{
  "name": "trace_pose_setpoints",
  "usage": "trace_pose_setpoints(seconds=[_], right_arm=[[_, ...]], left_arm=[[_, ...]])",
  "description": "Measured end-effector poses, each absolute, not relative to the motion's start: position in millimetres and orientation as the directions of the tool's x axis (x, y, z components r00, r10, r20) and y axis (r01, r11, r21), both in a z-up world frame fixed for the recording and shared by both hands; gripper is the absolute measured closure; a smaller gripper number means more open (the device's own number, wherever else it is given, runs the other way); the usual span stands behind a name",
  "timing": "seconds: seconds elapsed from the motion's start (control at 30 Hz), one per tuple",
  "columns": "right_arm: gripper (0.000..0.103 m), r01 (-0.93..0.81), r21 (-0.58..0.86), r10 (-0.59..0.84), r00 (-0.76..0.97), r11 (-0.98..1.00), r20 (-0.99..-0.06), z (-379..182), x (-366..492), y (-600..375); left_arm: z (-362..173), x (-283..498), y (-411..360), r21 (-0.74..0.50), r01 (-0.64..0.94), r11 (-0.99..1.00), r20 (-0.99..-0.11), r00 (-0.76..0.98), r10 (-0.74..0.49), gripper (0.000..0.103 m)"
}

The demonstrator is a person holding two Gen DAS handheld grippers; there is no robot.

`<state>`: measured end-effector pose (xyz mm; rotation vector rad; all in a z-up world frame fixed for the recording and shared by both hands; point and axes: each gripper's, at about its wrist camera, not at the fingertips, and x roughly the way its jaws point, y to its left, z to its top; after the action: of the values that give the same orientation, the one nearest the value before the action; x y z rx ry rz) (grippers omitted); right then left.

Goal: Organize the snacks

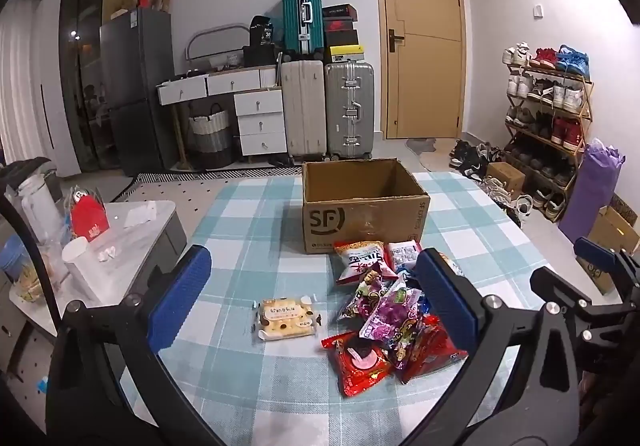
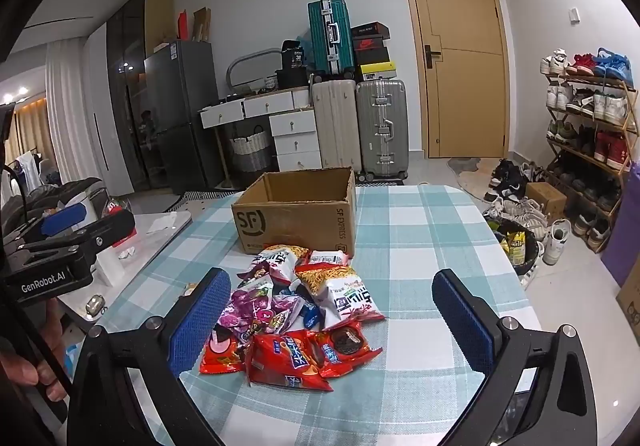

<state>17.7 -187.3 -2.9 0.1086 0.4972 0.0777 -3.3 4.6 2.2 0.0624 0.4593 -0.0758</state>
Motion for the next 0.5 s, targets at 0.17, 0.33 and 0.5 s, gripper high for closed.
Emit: trace_pose_setpoints(seconds=[0.17,0.33,0.5], right_arm=[[0.000,-0.046,0.123,0.099,0.877,0.991,-0.470,-3.2,17.3,-185.3],[0.000,-0.048,0.135,0.107,0.876,0.990,-0.471,-6.3,17.3,-184.6],[0.000,-0.048,0.139,0.109,0.875,0.989,-0.471,-8.6,17.3,-184.6]], left_arm=[[5.0,-3.9,9.3,0.041,0.085,0.996,-0.444,0.894,-0.058,0.001],[5.0,-4.1,9.0,0.038,0.082,0.996,-0.441,0.896,-0.057,0.001],[3.7,-6.7,8.3,0.042,0.073,0.996,-0.440,0.897,-0.047,0.001]])
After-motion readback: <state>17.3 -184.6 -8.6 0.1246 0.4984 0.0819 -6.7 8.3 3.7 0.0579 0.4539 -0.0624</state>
